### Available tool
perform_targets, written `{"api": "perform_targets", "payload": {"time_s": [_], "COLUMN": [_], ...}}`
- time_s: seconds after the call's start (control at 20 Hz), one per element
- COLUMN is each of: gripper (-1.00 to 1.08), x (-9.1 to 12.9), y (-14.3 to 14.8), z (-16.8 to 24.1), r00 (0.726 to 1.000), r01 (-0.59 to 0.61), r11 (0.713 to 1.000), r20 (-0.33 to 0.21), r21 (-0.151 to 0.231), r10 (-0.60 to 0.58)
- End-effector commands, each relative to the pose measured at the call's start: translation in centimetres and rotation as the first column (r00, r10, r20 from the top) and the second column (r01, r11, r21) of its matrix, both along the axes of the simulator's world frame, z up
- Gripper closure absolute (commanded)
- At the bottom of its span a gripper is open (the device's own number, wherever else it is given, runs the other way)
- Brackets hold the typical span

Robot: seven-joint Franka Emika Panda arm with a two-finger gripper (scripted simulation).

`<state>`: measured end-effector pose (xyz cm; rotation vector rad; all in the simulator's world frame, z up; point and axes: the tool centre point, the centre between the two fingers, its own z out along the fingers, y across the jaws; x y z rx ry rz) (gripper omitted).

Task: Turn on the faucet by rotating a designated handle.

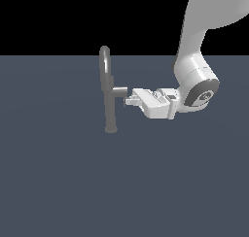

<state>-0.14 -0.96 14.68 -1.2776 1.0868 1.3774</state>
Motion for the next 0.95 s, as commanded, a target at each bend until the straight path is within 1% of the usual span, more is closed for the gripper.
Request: {"api": "perform_targets", "payload": {"time_s": [0.0, 0.8, 0.9], "gripper": [1.08, 1.08, 1.08], "x": [0.7, 5.8, 6.0], "y": [0.2, 1.5, 1.5], "z": [0.9, -2.2, -2.4], "r00": [1.0, 0.997, 0.997], "r01": [-0.001, 0.07, 0.073], "r11": [1.0, 0.996, 0.995], "r20": [0.018, 0.018, 0.018], "r21": [0.003, -0.061, -0.064], "r10": [0.001, -0.069, -0.072]}}
